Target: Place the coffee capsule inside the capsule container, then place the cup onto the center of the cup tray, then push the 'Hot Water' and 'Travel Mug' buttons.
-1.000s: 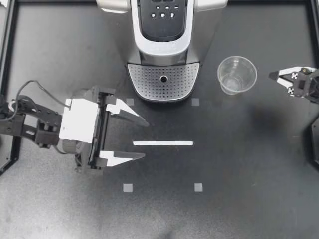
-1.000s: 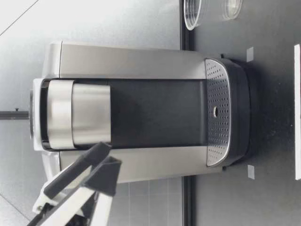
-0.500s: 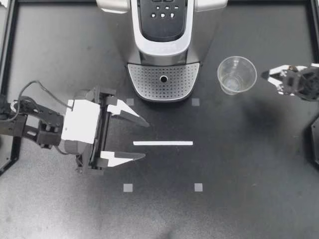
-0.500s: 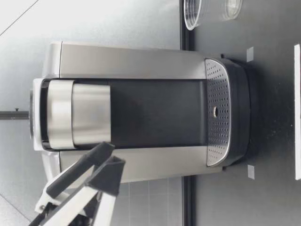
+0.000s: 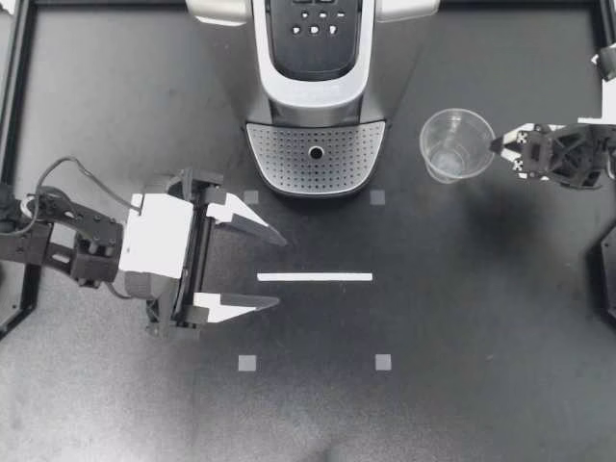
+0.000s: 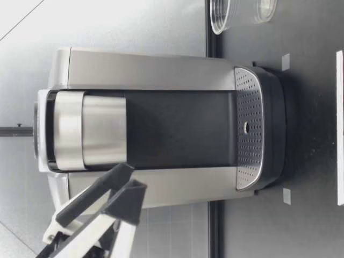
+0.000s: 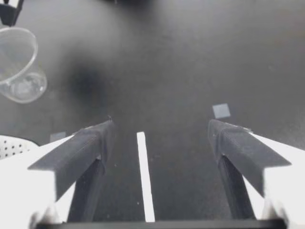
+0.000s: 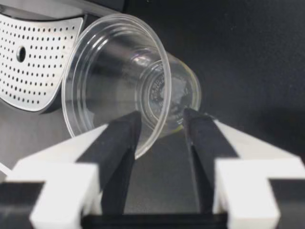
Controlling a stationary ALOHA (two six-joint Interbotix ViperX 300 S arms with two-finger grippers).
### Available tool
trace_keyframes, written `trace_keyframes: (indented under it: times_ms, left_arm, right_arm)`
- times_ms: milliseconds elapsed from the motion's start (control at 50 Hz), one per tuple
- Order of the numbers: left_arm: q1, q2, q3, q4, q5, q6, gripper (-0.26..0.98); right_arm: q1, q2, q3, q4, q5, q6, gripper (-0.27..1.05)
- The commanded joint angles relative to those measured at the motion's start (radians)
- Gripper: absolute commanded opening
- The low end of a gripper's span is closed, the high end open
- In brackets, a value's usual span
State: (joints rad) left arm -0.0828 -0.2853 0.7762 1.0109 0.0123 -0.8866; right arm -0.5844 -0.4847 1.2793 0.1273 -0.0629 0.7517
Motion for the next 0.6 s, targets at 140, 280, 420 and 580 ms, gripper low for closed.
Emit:
trace_keyframes:
  times_ms: [140, 280, 420, 580]
  left_arm:
    - [0.002, -0.009, -0.005, -0.002, -0.006, 0.000, 0.70]
    - [0.002, -0.009, -0.003, -0.002, -0.006, 0.000, 0.70]
    - [0.002, -0.011, -0.002, -0.002, -0.006, 0.000, 0.70]
    - [0.003, -0.014, 0.002, 0.000, -0.003, 0.000, 0.70]
  right_arm:
    - [-0.006, 0.038, -0.040, 0.000, -0.005, -0.003, 0.48]
    - [-0.005, 0.055, -0.046, 0.000, 0.003, -0.003, 0.47]
    - [-0.006, 0.054, -0.048, 0.000, 0.012, -0.006, 0.40]
    - [-0.005, 0.040, -0.043, -0.006, 0.017, -0.009, 0.24]
